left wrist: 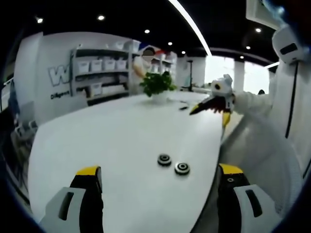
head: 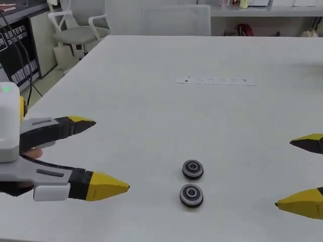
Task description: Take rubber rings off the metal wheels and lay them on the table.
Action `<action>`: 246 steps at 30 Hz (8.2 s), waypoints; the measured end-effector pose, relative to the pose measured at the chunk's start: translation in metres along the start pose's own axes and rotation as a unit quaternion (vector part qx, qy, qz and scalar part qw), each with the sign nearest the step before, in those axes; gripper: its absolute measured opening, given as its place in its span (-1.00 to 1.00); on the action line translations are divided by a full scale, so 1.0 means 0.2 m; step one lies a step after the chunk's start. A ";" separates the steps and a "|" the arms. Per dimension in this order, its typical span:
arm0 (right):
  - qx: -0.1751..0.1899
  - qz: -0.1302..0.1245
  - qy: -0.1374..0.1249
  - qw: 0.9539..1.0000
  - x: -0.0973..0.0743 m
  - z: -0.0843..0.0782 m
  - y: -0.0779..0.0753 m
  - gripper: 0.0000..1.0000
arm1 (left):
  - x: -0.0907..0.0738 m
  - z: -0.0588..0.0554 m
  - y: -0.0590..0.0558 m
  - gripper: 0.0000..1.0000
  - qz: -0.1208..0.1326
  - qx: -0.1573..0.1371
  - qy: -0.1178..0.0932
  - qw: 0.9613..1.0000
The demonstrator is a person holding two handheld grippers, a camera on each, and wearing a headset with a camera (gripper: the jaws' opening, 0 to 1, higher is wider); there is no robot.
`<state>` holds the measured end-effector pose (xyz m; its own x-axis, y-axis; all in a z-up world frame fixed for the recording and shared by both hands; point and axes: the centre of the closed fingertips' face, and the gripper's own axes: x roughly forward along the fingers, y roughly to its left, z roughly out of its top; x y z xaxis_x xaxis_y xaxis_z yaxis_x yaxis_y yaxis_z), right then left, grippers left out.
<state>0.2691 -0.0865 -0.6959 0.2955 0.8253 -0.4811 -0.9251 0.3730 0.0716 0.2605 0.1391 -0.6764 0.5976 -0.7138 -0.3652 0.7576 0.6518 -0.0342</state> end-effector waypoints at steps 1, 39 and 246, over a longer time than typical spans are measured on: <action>-0.003 0.001 0.000 1.000 0.00 0.01 0.00 0.76 | 0.01 0.01 0.00 1.00 -0.001 0.002 -0.001 1.000; -0.051 0.026 -0.054 0.997 0.19 0.44 -0.14 0.62 | 0.38 0.32 -0.09 0.98 -0.074 0.057 -0.016 0.995; 0.267 0.104 0.053 0.957 0.61 -0.21 0.08 -1.00 | 0.73 -0.34 -0.36 -0.73 -0.180 0.111 0.021 0.977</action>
<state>0.2797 0.0024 -0.7912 0.0661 0.8678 -0.4926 -0.6996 0.3923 0.5972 0.2748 0.0055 -0.7914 0.2747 -0.8719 -0.4054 0.9577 0.2858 0.0342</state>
